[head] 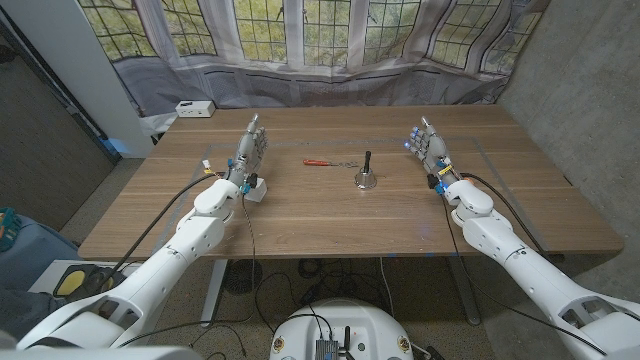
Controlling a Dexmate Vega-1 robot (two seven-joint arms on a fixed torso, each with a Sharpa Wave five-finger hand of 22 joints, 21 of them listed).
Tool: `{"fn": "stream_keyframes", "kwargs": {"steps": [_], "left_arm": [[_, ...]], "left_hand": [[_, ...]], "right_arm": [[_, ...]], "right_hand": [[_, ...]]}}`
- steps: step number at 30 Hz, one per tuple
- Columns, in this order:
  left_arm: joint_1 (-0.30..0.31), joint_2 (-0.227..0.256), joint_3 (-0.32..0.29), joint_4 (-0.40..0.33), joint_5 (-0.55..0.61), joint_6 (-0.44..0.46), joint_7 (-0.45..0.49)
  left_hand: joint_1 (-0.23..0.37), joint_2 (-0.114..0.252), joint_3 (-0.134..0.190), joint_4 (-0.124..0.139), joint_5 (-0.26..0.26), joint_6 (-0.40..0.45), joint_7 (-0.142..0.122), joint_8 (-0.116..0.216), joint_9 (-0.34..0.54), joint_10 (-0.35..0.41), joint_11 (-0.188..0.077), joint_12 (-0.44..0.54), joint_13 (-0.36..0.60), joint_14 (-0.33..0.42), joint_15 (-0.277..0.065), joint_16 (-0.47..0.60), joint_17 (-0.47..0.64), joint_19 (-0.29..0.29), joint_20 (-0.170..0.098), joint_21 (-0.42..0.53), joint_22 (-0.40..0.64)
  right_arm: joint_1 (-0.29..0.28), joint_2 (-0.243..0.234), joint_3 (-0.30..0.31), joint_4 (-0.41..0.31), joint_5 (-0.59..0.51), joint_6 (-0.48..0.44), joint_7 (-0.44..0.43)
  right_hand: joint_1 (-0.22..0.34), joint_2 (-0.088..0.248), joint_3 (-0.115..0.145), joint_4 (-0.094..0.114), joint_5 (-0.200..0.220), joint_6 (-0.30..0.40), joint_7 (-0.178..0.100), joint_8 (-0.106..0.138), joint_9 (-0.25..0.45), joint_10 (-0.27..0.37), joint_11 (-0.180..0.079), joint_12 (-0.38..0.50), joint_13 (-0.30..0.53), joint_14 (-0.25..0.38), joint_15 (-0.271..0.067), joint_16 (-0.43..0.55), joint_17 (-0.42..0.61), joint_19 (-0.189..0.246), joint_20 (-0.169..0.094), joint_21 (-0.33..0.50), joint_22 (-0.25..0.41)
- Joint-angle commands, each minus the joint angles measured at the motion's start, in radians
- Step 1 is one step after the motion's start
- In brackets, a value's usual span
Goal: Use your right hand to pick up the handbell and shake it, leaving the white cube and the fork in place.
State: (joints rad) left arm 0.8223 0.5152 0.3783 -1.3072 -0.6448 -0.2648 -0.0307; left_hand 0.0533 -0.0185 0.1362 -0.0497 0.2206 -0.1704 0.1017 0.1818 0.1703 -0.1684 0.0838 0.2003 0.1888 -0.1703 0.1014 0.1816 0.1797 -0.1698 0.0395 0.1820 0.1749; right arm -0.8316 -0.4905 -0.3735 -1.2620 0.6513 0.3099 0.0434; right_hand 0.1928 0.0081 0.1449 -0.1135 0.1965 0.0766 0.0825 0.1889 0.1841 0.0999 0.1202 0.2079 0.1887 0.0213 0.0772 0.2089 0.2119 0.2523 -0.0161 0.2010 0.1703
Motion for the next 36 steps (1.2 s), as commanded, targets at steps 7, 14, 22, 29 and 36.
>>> {"fn": "stream_keyframes", "kwargs": {"steps": [7, 14, 22, 29, 36], "left_arm": [[0.031, 0.033, 0.001, -0.08, 0.011, 0.022, 0.011], [0.068, 0.036, -0.018, -0.118, 0.006, 0.0, 0.039], [0.082, 0.043, -0.024, -0.138, 0.02, -0.004, 0.064], [0.066, 0.038, -0.008, -0.132, 0.039, 0.006, 0.068], [0.071, 0.038, 0.008, -0.155, 0.055, 0.016, 0.074]], "left_hand": [[0.018, 0.006, 0.009, -0.002, 0.006, 0.018, 0.001, 0.016, 0.005, 0.007, 0.002, 0.015, 0.002, -0.022, 0.006, 0.015, 0.002, -0.025, 0.016, 0.011, 0.004], [0.035, 0.019, 0.013, -0.01, 0.005, 0.09, 0.005, 0.032, 0.006, 0.071, 0.008, 0.034, 0.002, 0.033, 0.014, 0.026, 0.0, 0.018, 0.027, 0.026, 0.003], [0.059, 0.036, 0.022, -0.022, -0.001, 0.182, 0.013, 0.048, 0.007, 0.147, 0.014, 0.053, 0.002, 0.098, 0.018, 0.033, 0.0, 0.06, 0.037, 0.032, 0.003], [0.066, 0.04, 0.024, -0.026, -0.004, 0.208, 0.014, 0.049, 0.006, 0.172, 0.013, 0.057, 0.002, 0.117, 0.016, 0.033, 0.0, 0.066, 0.04, 0.03, 0.003], [0.069, 0.041, 0.025, -0.028, -0.006, 0.216, 0.014, 0.047, 0.007, 0.177, 0.012, 0.056, 0.002, 0.125, 0.009, 0.032, 0.0, 0.072, 0.039, 0.03, 0.003]], "right_arm": [[-0.069, -0.012, 0.007, -0.06, -0.039, 0.063, -0.051], [-0.104, -0.029, 0.01, -0.123, -0.079, 0.081, -0.095], [-0.123, -0.026, 0.017, -0.15, -0.079, 0.126, -0.087], [-0.126, -0.026, 0.023, -0.143, -0.072, 0.165, -0.056], [-0.131, -0.029, 0.027, -0.133, -0.077, 0.209, -0.029]], "right_hand": [[0.021, 0.01, 0.013, -0.004, 0.006, 0.052, 0.0, 0.02, 0.004, 0.009, 0.01, 0.007, 0.003, 0.026, 0.003, 0.013, 0.002, 0.032, 0.003, 0.012, 0.004], [0.023, 0.016, 0.012, -0.006, 0.003, 0.073, 0.007, 0.021, 0.005, 0.059, 0.009, 0.023, 0.006, 0.089, -0.003, 0.037, 0.011, 0.078, 0.005, 0.023, 0.006], [0.037, 0.017, 0.016, -0.015, 0.001, 0.115, 0.005, 0.032, 0.006, 0.08, 0.014, 0.028, 0.008, 0.064, -0.001, 0.022, 0.012, 0.04, 0.014, 0.002, 0.006], [0.05, 0.018, 0.018, -0.021, -0.002, 0.189, -0.008, 0.045, 0.006, 0.121, 0.011, 0.031, 0.009, 0.023, -0.023, -0.001, 0.006, -0.052, -0.007, -0.023, 0.004], [0.069, 0.023, 0.024, -0.029, -0.003, 0.157, -0.028, 0.019, 0.005, 0.051, -0.009, -0.005, 0.005, 0.016, -0.027, -0.004, 0.0, -0.035, -0.009, -0.007, 0.003]]}}
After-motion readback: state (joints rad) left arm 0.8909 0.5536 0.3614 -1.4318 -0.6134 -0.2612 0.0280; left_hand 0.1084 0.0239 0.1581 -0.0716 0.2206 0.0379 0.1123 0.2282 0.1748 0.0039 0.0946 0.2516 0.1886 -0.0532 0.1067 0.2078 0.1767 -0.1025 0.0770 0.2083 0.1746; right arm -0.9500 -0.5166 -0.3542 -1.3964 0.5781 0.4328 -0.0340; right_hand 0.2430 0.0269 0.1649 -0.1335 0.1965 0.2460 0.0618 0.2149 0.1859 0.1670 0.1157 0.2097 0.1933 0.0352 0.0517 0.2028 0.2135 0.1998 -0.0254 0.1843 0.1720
